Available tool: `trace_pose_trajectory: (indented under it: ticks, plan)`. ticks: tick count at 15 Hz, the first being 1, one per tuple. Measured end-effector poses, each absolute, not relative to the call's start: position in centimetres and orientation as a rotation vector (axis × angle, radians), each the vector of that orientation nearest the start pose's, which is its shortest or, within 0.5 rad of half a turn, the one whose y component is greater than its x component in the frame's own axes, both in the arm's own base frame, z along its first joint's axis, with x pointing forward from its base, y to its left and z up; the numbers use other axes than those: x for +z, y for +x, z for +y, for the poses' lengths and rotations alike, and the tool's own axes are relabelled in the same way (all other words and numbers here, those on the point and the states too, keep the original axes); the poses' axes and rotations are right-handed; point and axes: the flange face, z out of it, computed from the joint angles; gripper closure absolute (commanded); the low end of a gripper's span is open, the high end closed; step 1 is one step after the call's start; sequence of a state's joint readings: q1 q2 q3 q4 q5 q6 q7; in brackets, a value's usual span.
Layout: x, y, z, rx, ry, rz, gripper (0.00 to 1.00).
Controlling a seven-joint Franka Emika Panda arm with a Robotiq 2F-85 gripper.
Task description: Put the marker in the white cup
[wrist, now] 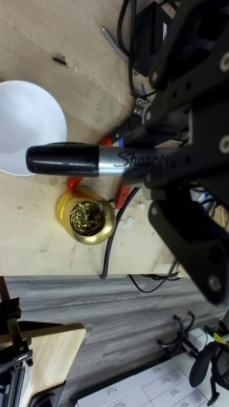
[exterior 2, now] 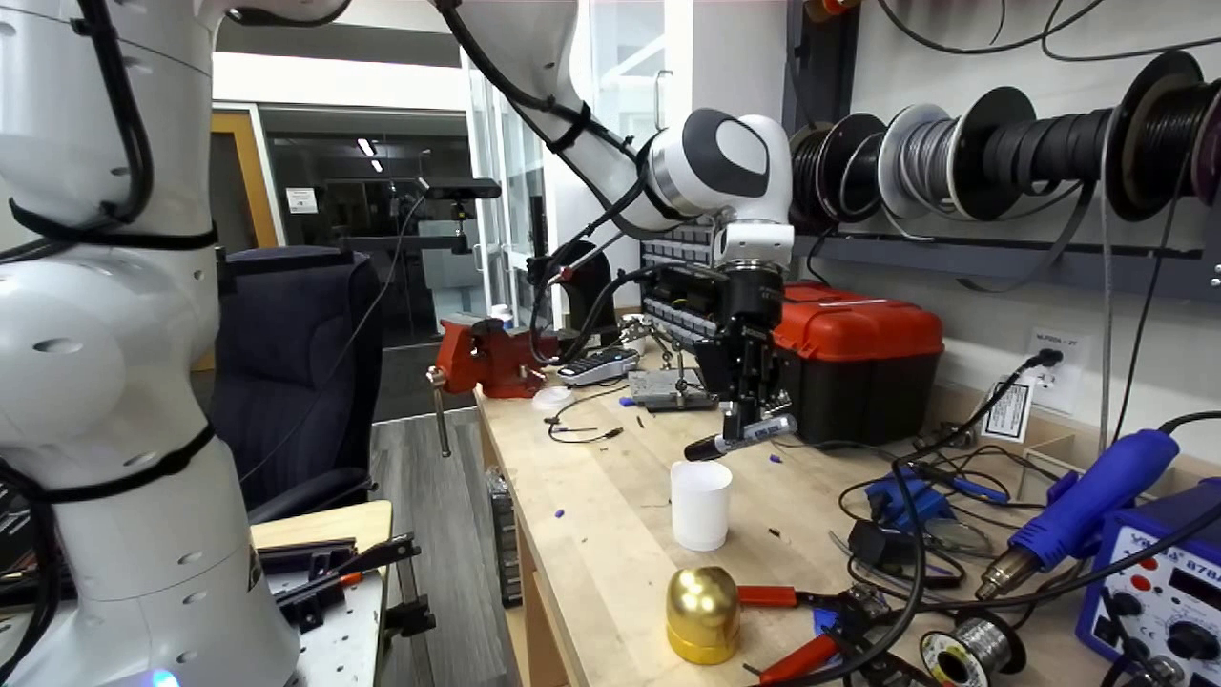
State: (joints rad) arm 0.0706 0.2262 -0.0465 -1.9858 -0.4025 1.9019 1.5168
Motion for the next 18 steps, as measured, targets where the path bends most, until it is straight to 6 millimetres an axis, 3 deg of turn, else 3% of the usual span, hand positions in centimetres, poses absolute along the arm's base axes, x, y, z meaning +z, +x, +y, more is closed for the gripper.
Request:
trace_pose_trajectory:
  ticks: [10,18]
  plan:
    - [33.2,55.6,0.9,-0.132,-2.918,2.303,0.96]
    - [33.3,58.2,1.1,-0.119,-2.941,2.364,0.96]
